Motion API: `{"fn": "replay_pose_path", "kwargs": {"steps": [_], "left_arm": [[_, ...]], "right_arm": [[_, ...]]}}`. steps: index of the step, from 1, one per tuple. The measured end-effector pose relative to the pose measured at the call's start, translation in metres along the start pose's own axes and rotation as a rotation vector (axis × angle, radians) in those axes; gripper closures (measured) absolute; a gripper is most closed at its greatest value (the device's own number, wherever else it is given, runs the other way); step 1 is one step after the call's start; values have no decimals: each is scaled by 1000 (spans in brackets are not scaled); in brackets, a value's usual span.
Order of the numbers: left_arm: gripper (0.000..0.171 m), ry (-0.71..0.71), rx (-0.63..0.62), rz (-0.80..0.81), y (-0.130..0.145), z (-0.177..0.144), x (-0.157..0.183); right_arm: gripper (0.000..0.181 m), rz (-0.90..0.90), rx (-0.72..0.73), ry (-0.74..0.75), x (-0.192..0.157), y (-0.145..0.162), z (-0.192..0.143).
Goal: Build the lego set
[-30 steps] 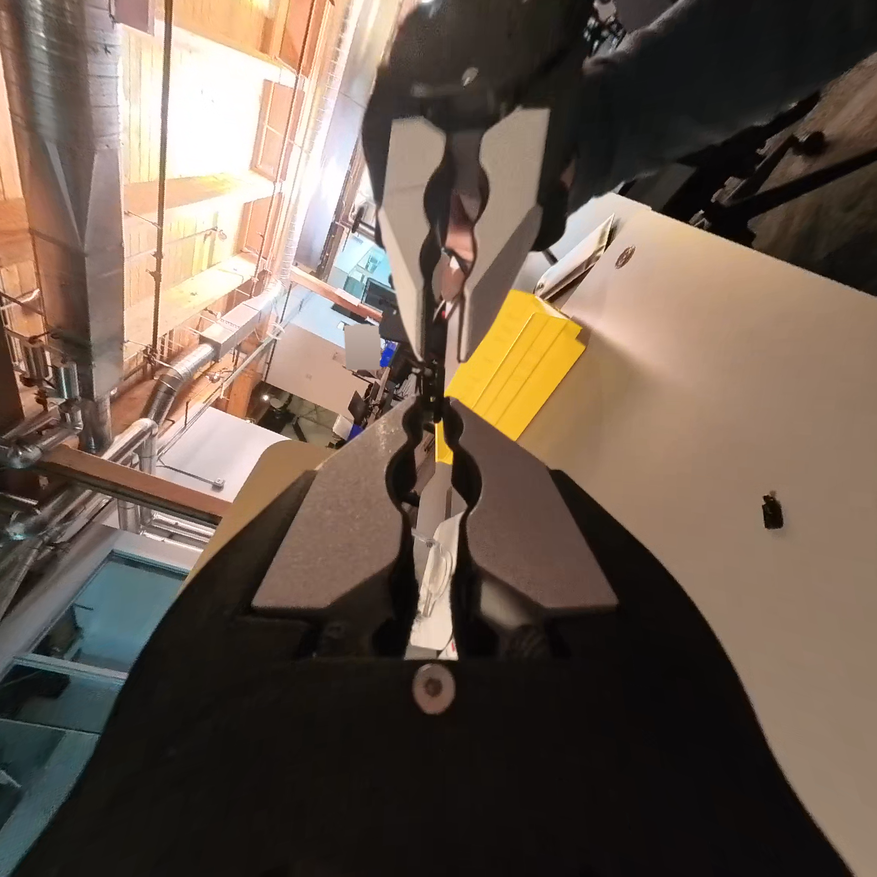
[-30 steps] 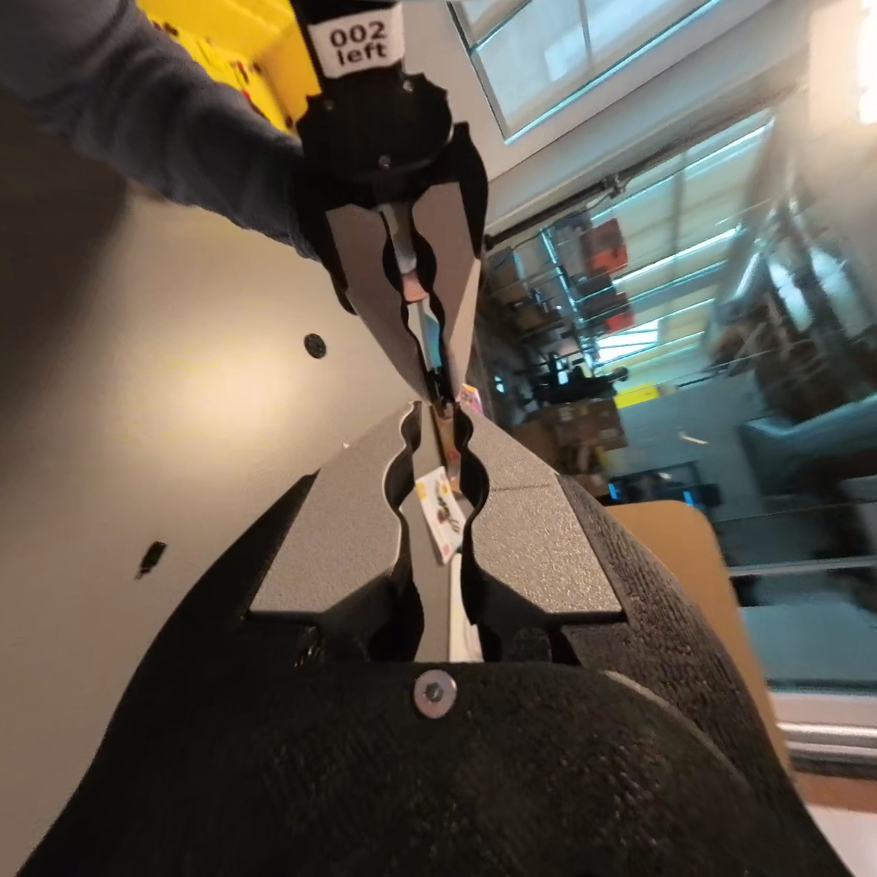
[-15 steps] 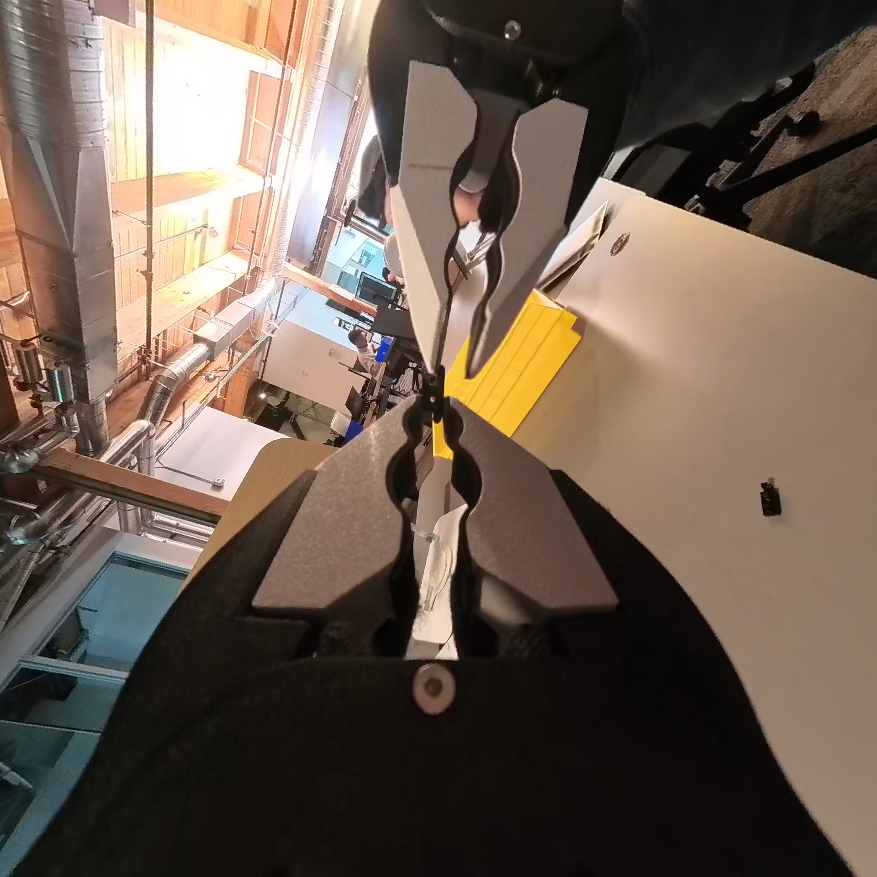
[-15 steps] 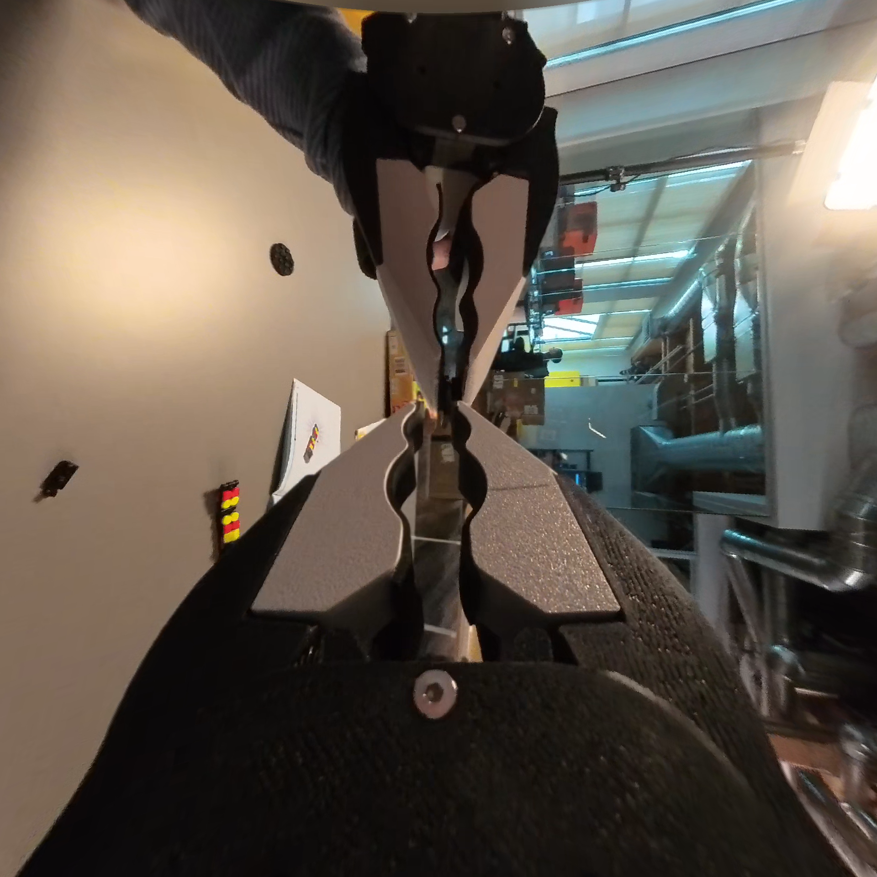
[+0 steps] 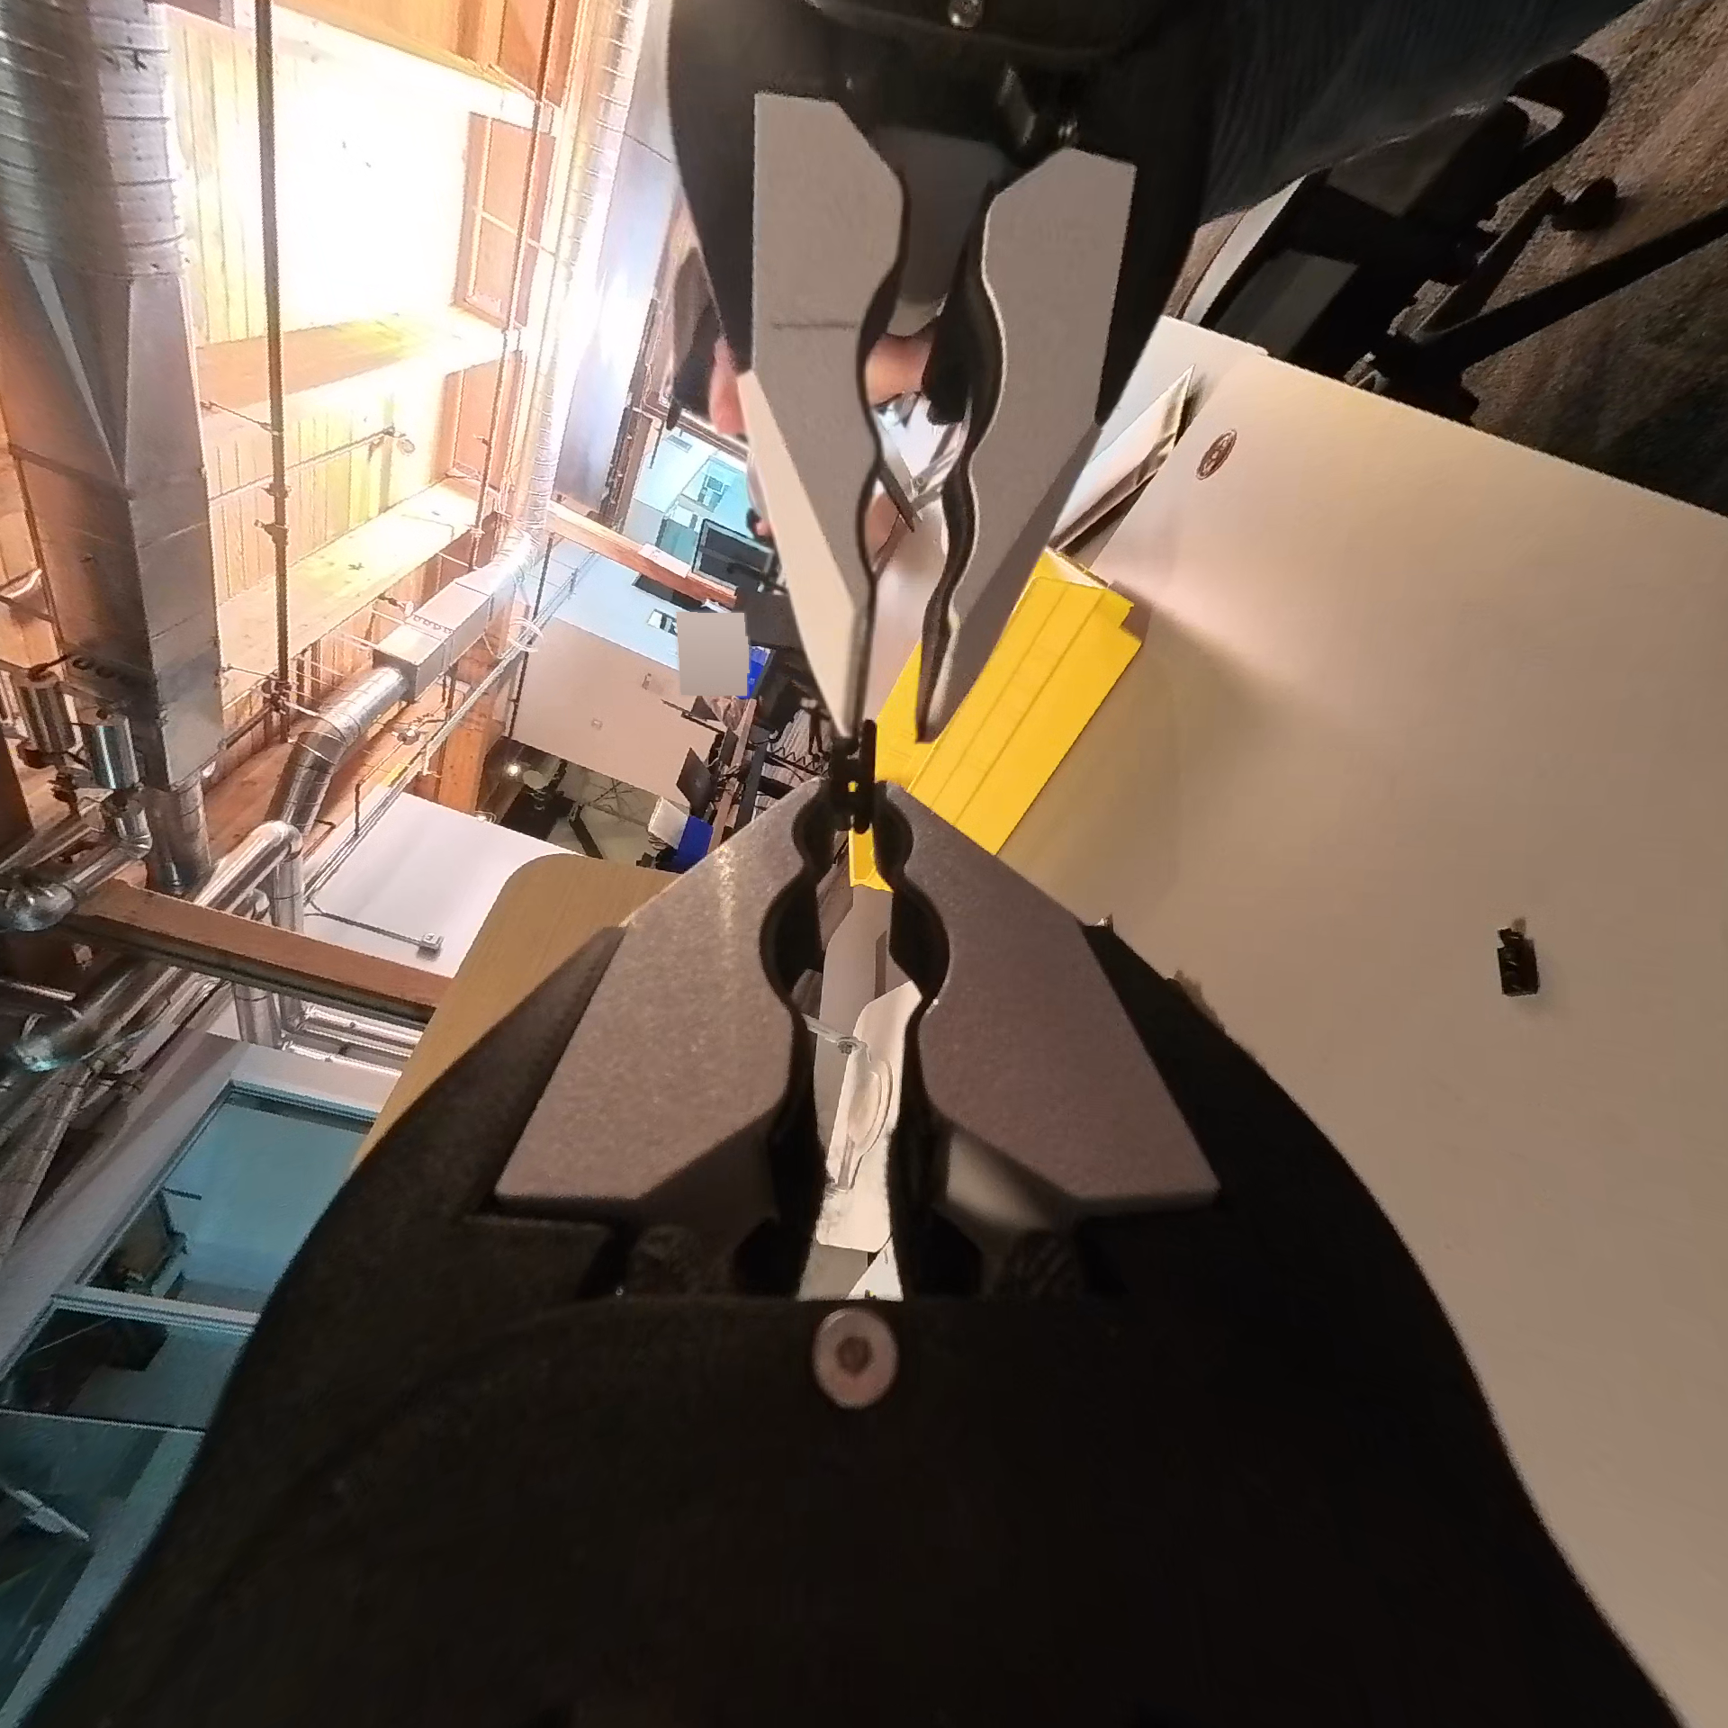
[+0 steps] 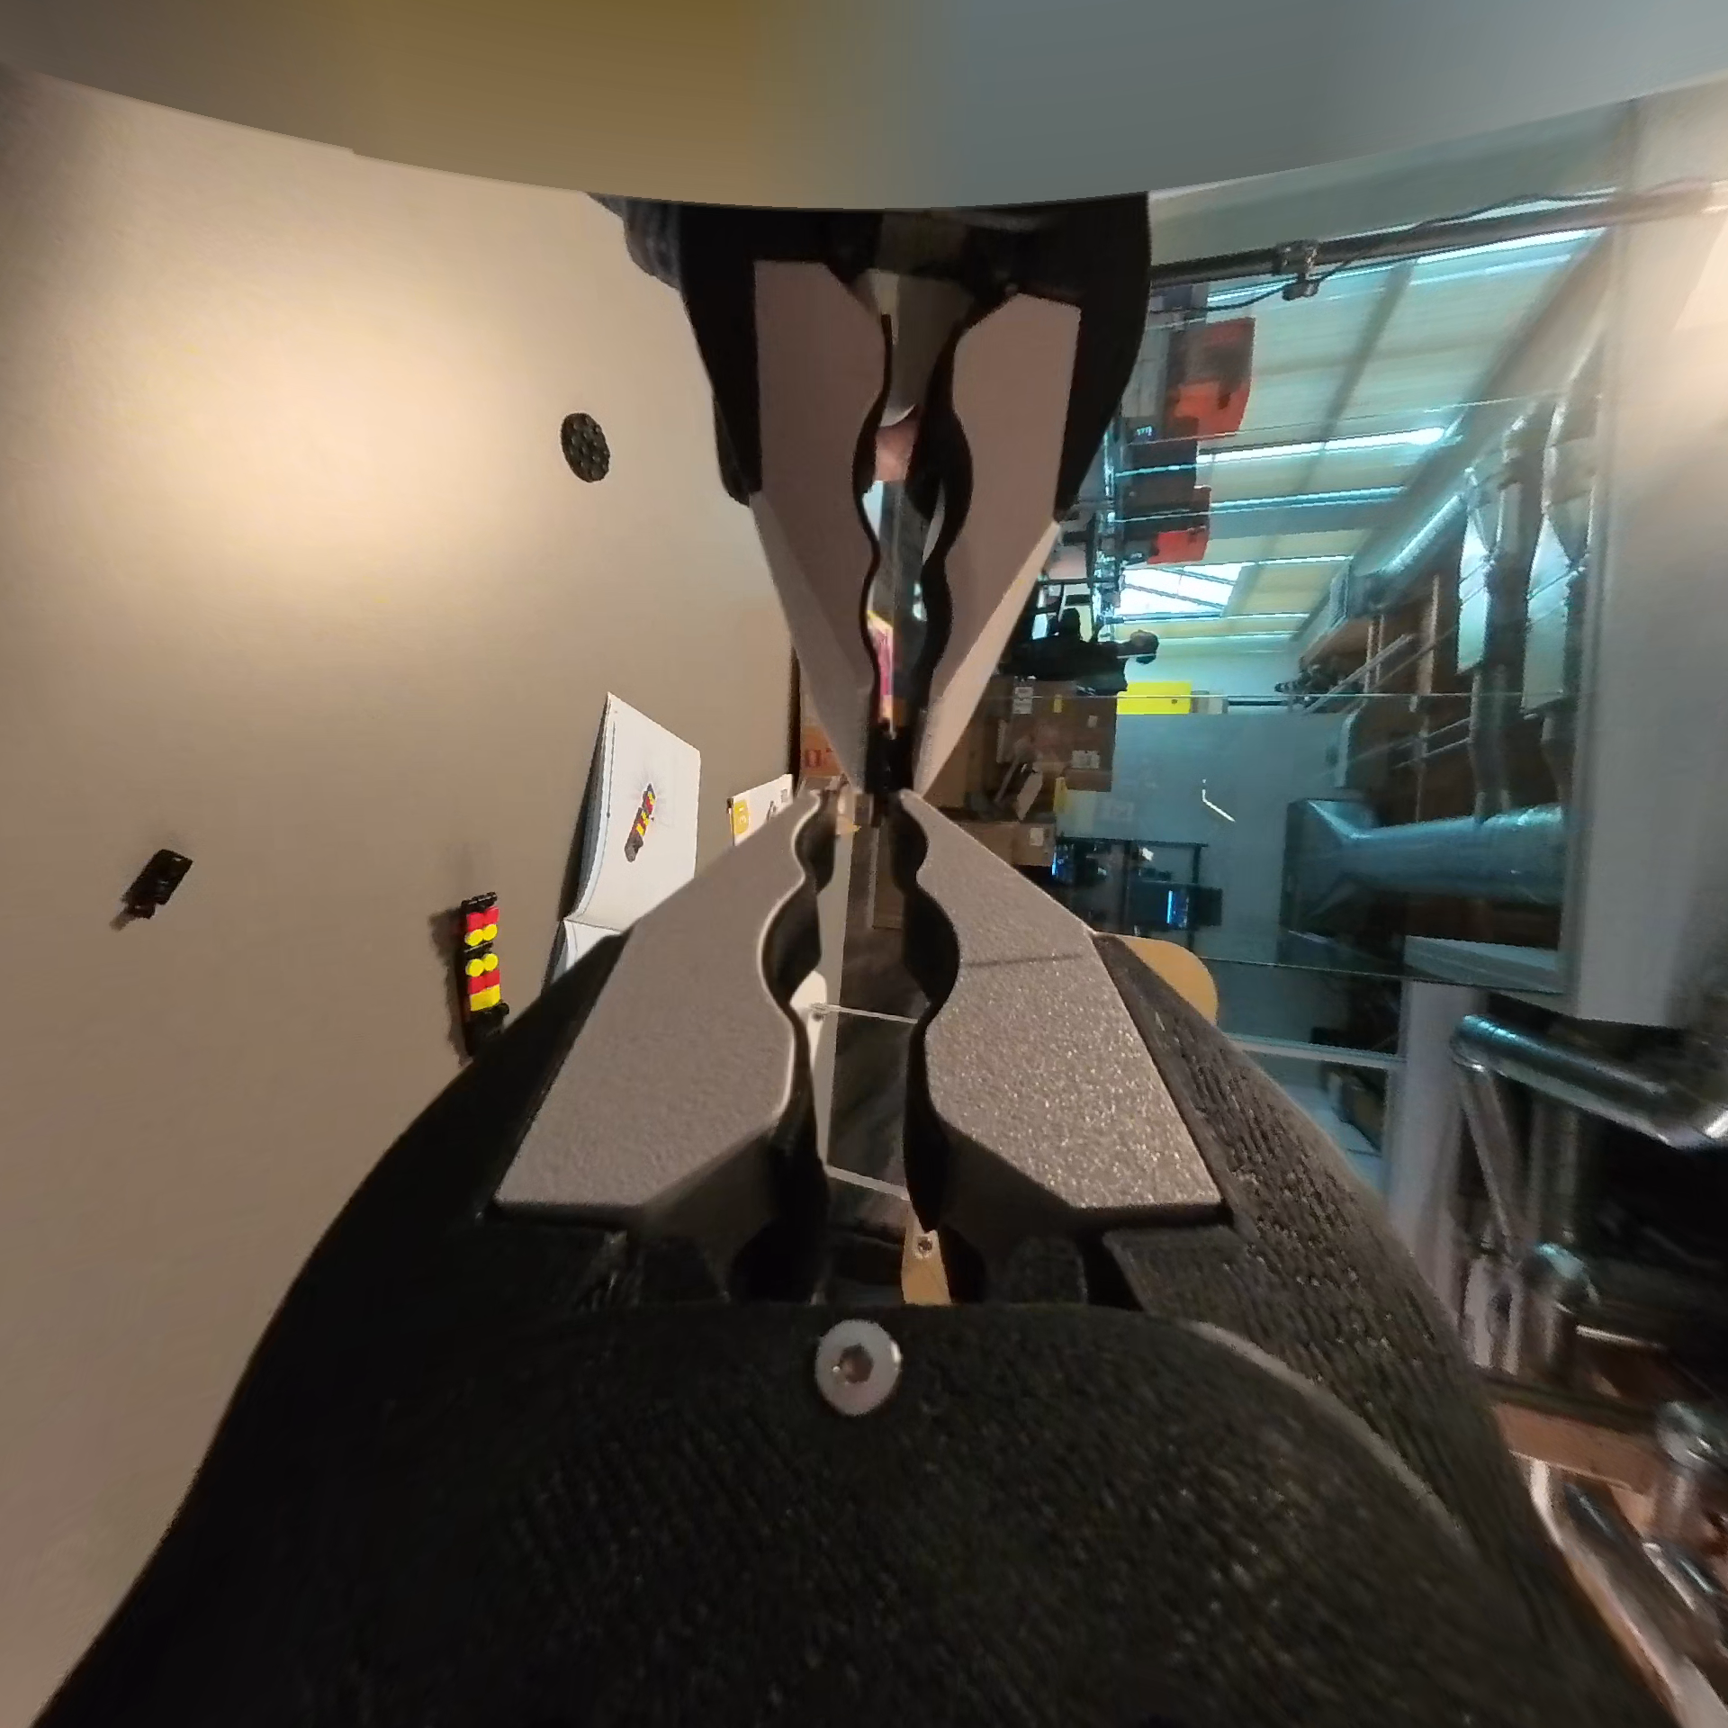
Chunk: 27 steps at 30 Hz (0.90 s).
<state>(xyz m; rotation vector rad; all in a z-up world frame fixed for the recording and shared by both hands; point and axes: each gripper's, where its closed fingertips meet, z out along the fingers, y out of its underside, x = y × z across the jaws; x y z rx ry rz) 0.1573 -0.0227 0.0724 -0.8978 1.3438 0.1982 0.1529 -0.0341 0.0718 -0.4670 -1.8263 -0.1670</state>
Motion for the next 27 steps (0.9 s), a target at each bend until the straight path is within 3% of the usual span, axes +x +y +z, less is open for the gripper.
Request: {"fn": "replay_pose_path", "kwargs": {"steps": [9,18,24,27], "left_arm": [[165,6,-14,21,3,1,3],[165,-46,-71,165,6,5,5],[165,-32,-74,129,7,5,4],[165,-15,-61,100,7,4,5]], "right_arm": [[180,-18,-38,8,1,1,3],[181,50,12,-19,-4,-3,3],[180,68,31,12,-1,-1,4],[157,103,-15,24,2,7,7]]}}
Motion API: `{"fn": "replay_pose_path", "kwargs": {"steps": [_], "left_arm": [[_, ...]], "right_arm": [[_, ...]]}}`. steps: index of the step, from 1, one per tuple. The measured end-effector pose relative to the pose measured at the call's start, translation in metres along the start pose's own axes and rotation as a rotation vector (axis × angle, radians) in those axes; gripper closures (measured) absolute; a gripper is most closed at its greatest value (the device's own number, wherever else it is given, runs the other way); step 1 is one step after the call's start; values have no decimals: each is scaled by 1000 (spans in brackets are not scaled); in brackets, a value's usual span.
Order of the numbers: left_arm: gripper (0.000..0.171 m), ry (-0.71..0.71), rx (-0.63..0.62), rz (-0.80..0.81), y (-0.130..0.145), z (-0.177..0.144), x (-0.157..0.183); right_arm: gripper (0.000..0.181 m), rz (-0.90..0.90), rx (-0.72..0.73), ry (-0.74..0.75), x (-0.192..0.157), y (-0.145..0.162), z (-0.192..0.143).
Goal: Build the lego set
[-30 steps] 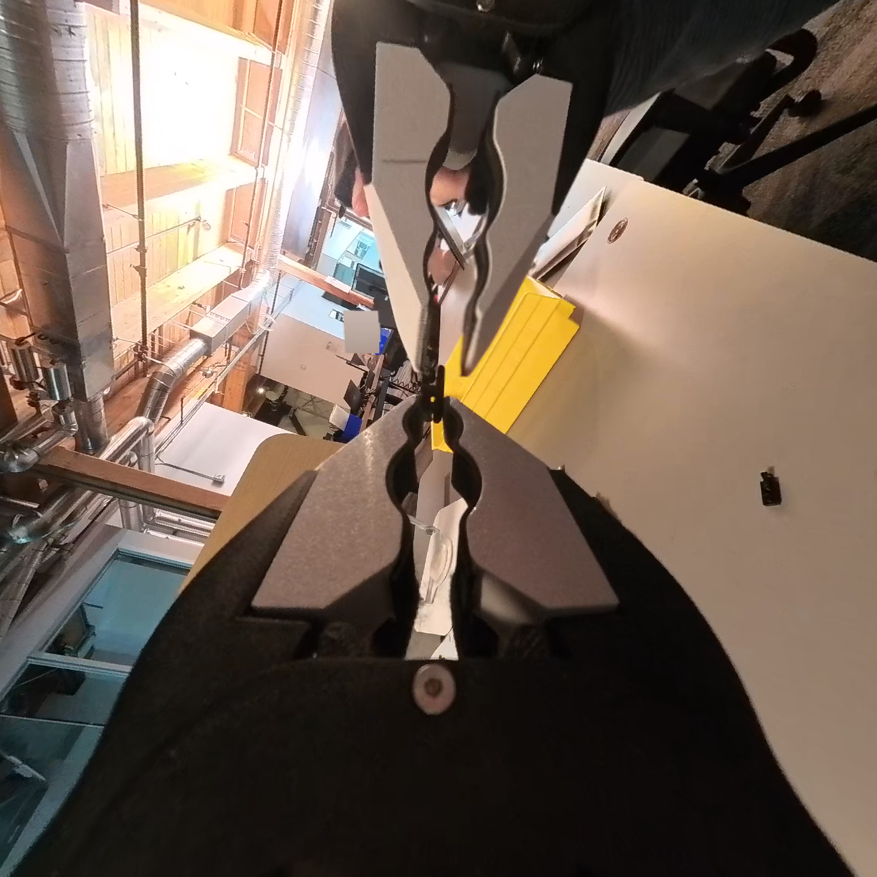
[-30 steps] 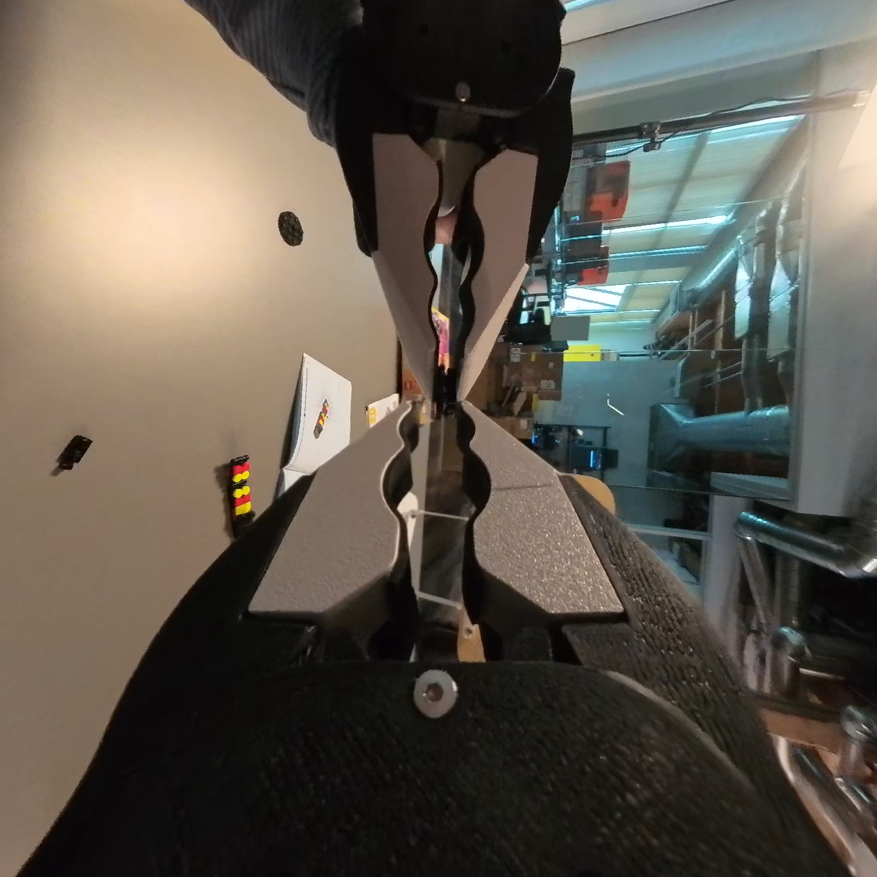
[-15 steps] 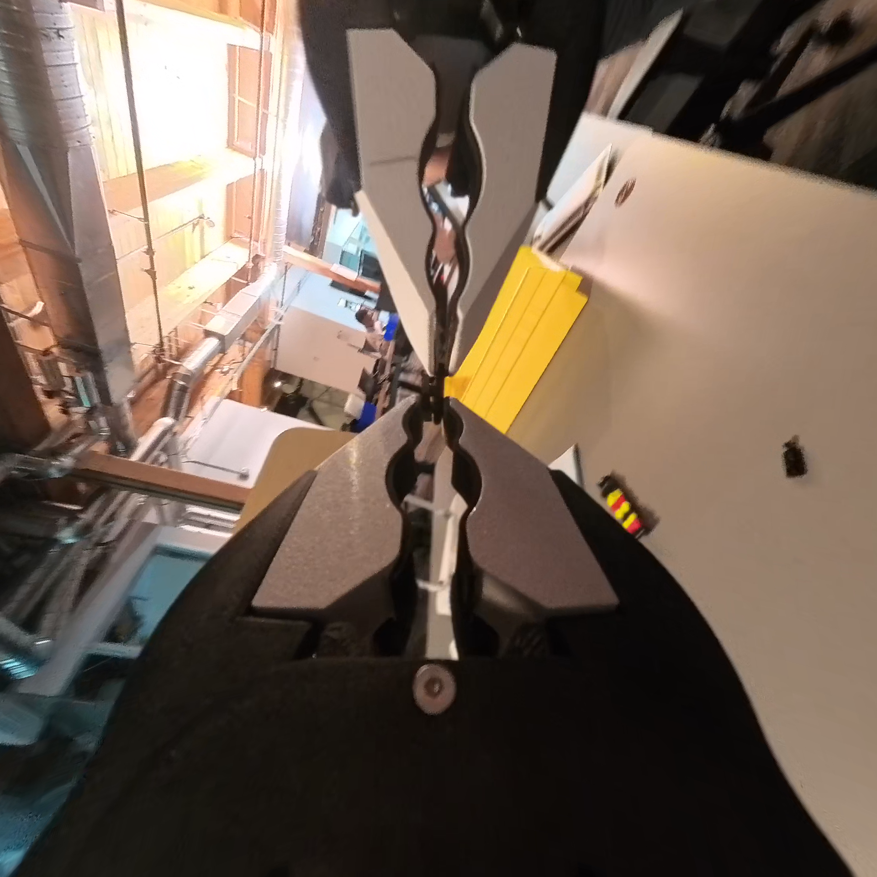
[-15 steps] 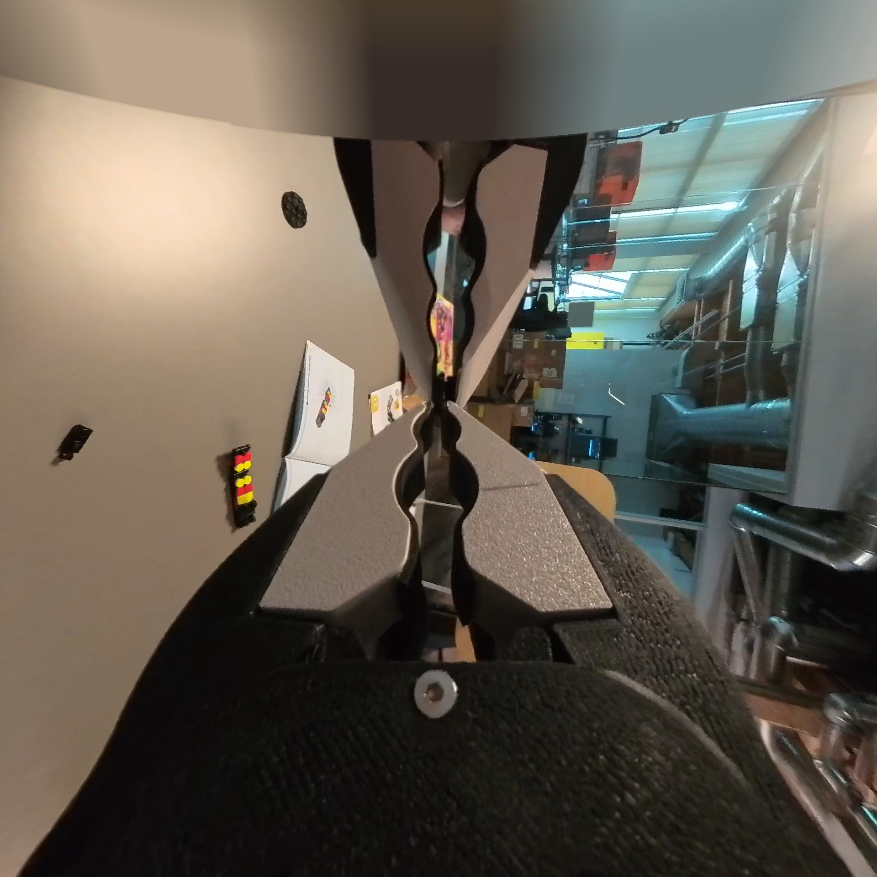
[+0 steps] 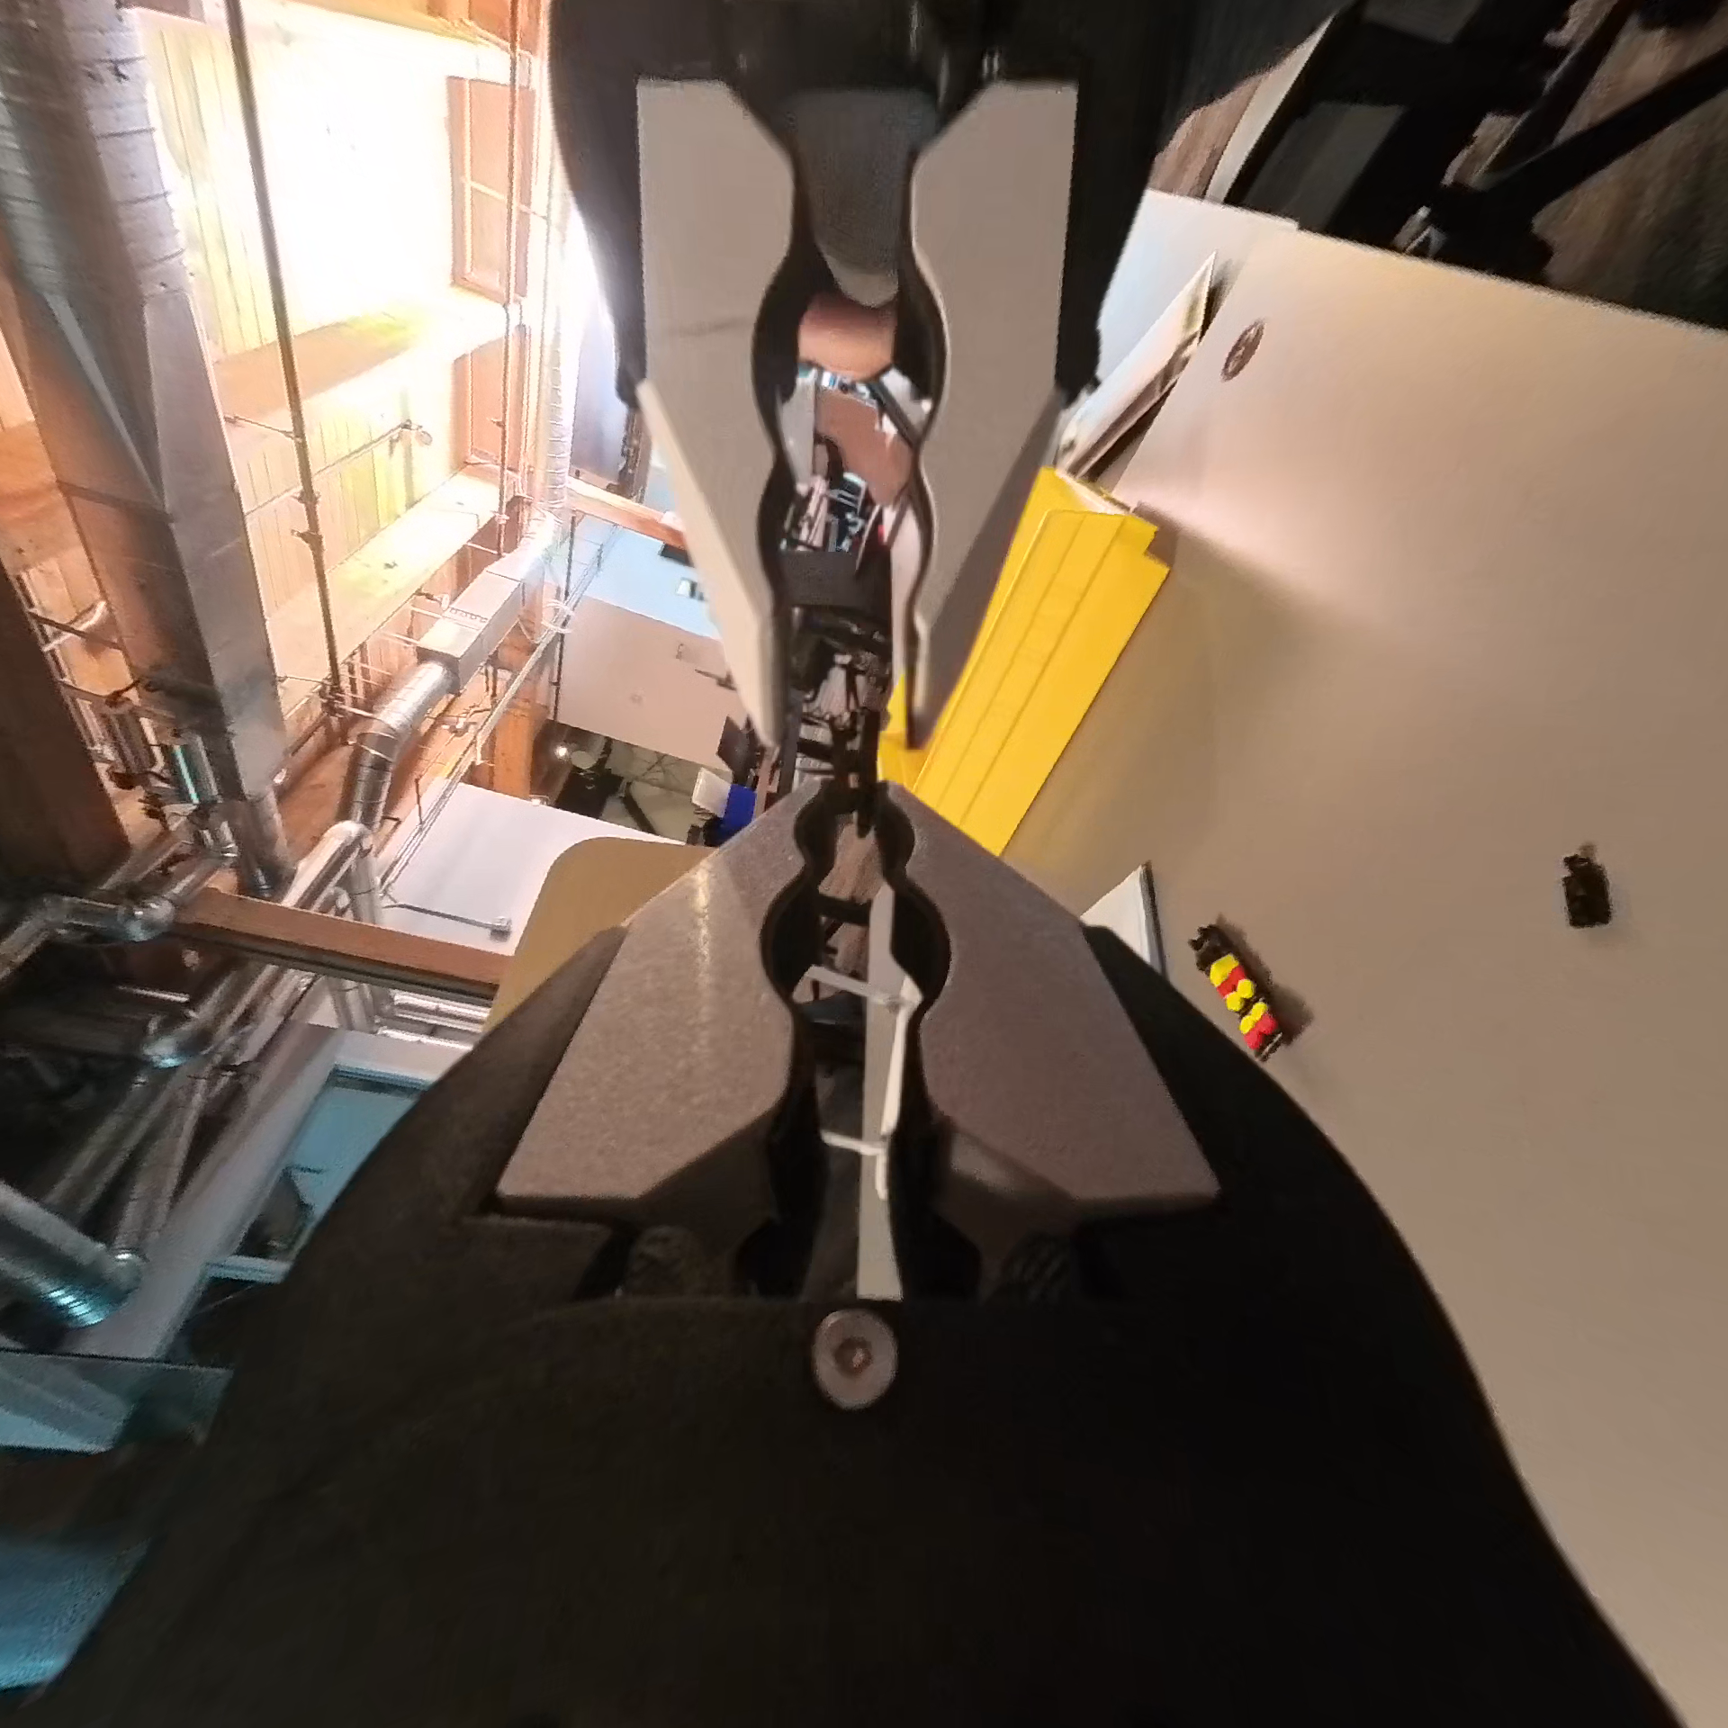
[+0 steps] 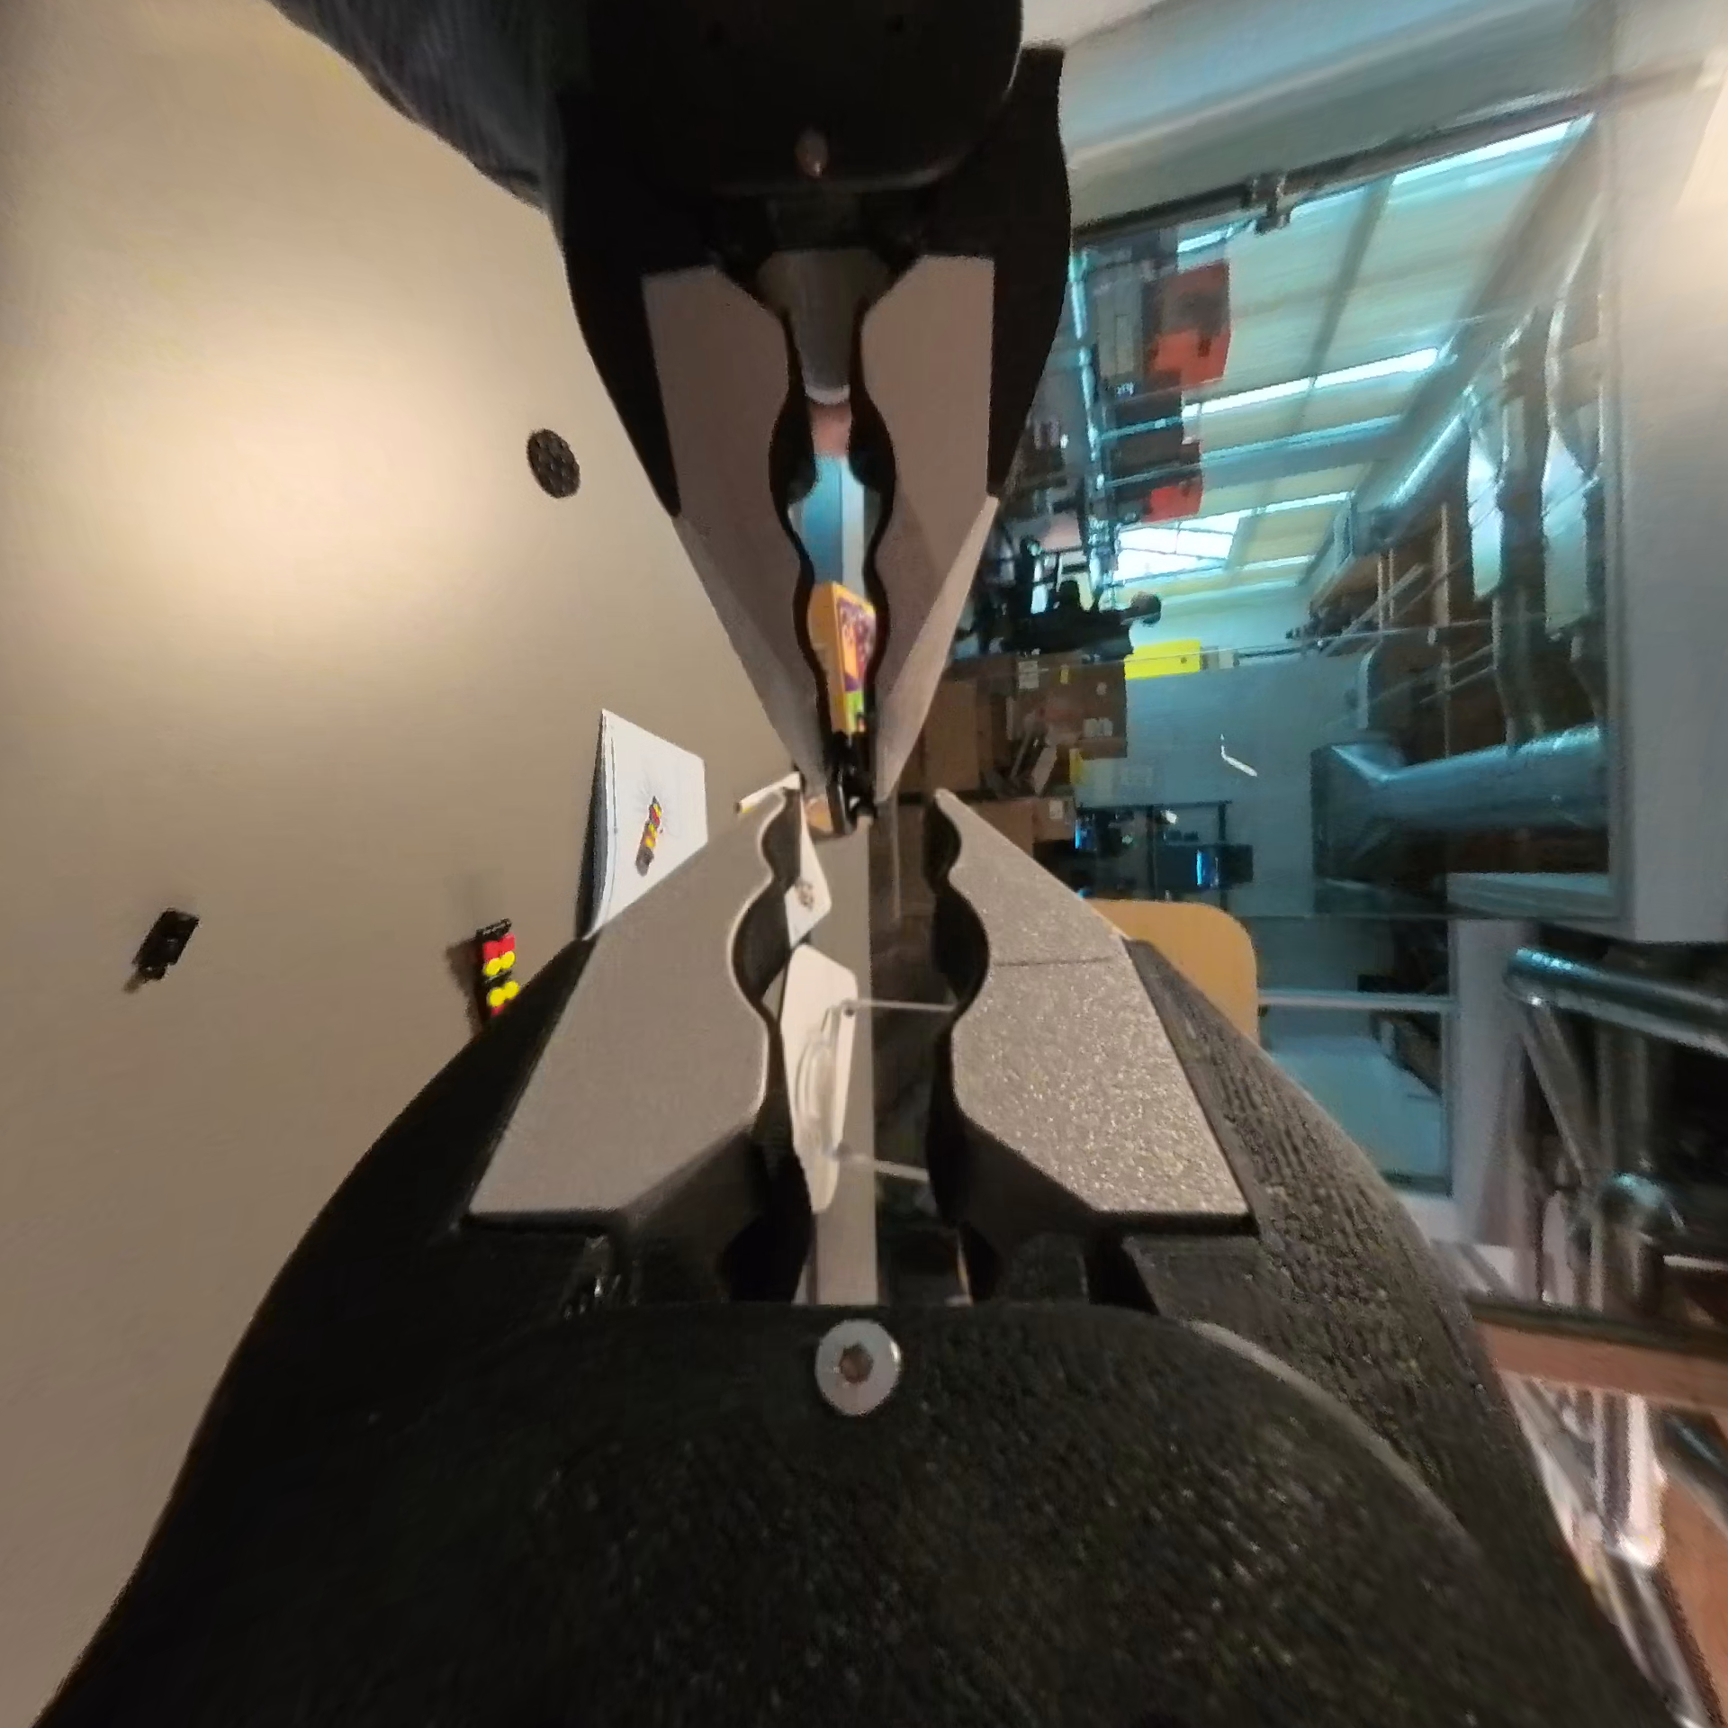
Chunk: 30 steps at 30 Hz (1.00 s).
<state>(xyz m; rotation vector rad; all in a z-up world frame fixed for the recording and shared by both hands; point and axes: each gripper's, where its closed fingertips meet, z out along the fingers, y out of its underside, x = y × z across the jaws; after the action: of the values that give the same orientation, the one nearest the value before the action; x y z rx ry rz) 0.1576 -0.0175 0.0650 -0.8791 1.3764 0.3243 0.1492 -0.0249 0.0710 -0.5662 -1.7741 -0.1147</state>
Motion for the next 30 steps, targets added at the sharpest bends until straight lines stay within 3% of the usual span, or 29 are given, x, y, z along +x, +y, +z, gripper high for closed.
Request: {"fn": "replay_pose_path", "kwargs": {"steps": [2,6,30], "left_arm": [[165,11,3,-12,-1,0,1],[165,20,-7,-17,1,1,3],[164,51,5,-55,6,8,12]], "right_arm": [[155,6,-15,-15,-2,3,2],[172,-32,-19,-10,-4,1,3],[175,22,-102,-104,-13,13,7]]}}
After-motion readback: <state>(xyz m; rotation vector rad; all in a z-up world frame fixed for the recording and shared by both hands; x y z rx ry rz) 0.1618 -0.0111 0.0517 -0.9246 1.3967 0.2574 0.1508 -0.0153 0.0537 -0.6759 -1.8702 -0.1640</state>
